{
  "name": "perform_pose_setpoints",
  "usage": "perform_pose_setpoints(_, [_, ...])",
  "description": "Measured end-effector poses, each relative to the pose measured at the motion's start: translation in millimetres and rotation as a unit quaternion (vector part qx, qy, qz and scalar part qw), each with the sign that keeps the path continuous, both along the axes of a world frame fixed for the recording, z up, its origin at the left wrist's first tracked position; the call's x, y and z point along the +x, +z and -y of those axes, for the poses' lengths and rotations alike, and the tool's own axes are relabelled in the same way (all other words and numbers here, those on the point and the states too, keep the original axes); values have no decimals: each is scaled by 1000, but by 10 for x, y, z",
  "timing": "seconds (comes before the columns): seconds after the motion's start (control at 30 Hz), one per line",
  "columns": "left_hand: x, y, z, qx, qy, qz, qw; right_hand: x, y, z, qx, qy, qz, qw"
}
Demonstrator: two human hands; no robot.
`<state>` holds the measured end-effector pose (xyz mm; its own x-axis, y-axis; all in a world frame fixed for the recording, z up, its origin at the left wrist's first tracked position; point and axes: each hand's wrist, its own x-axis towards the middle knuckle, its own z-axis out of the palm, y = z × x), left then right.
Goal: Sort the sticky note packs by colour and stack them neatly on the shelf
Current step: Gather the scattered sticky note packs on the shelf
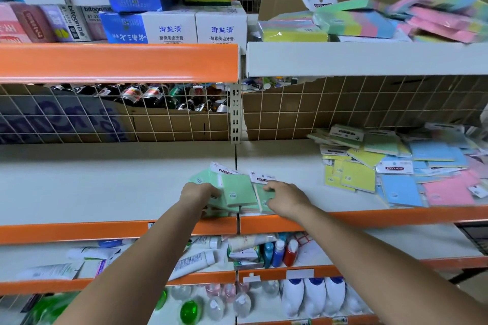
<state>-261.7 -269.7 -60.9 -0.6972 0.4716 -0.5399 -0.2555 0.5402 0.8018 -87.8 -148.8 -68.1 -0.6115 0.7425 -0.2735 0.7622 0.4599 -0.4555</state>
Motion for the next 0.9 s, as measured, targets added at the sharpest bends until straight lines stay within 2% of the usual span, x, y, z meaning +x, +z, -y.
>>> perform_pose_setpoints(0.27, [-79,-147,47,-17,-2,34,999,-13,29,-61,27,-7,-20,999])
perform_pose_setpoints(0.37, [-81,-195,30,5,27,53,998,-56,35,-22,50,17,-46,998])
perform_pose_setpoints(0.5, [-111,-240,0,22,76,50,996,-117,8,62,21,49,-88,995])
perform_pose_setpoints(0.7, [-211,-277,-6,-8,92,15,996,-123,-18,115,15,82,-52,995])
perform_pose_setpoints(0.8, [-454,-631,-95,-23,94,-6,995,-115,7,132,15,83,-34,996])
perform_pose_setpoints(0.9, [-346,-425,-12,-37,122,-10,992,-113,28,156,28,78,-23,996])
